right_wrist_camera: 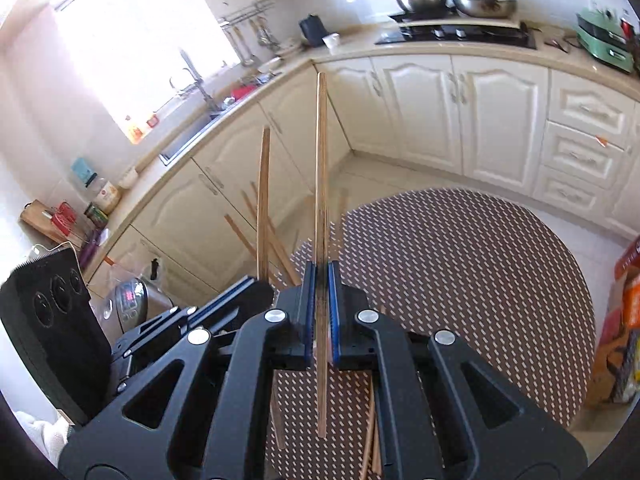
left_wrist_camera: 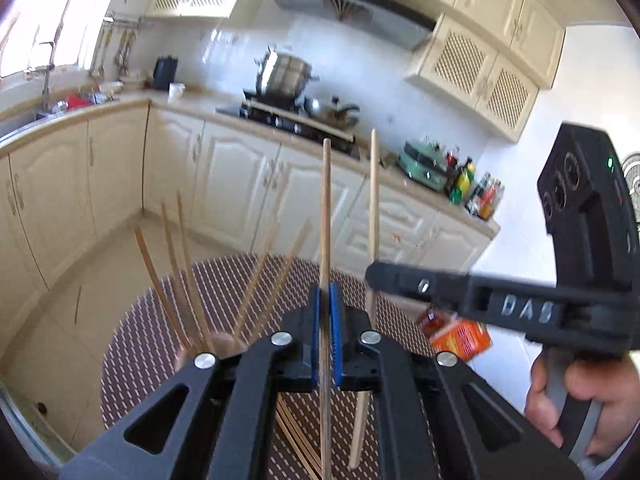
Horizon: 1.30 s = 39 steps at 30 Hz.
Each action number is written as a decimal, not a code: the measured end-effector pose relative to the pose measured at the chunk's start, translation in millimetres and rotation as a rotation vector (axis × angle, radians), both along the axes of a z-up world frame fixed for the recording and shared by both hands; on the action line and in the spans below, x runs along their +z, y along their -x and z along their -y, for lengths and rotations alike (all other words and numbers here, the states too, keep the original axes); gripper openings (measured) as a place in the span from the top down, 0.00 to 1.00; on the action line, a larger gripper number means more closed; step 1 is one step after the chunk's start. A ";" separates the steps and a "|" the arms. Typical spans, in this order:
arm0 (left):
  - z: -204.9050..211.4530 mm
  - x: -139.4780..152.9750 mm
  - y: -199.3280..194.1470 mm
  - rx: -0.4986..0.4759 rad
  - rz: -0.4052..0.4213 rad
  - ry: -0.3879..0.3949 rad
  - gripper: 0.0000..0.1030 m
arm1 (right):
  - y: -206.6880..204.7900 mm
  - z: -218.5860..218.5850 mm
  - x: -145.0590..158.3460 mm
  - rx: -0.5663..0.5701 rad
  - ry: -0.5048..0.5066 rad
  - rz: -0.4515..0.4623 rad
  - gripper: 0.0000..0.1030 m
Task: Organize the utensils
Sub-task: 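Lift both held chopsticks upright above the pink cup, then lower both chopsticks into the pink cup and open both tools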
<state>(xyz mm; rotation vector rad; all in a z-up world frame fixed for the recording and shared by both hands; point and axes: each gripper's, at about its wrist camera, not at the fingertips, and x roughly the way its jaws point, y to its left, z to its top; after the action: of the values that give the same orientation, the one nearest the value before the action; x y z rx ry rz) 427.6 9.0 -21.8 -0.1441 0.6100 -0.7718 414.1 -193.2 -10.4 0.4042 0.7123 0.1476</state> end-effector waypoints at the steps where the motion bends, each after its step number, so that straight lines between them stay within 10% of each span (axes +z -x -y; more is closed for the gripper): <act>1: -1.0 4.6 -6.0 0.011 0.011 0.007 0.95 | -3.1 -3.0 2.5 0.002 0.000 0.011 0.94; 20: -19.5 4.7 -83.2 0.206 0.180 0.039 0.95 | -74.1 -55.4 -11.0 0.043 0.076 0.111 0.94; 39: -25.6 -40.1 -78.4 0.202 0.096 0.018 0.95 | -56.6 -58.7 -45.7 0.069 0.160 0.102 0.94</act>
<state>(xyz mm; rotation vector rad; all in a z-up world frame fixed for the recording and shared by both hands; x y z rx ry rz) 506.0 34.6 -61.9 -0.1809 0.4890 -0.5856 470.7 -134.5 -56.2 0.2180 0.6326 0.1742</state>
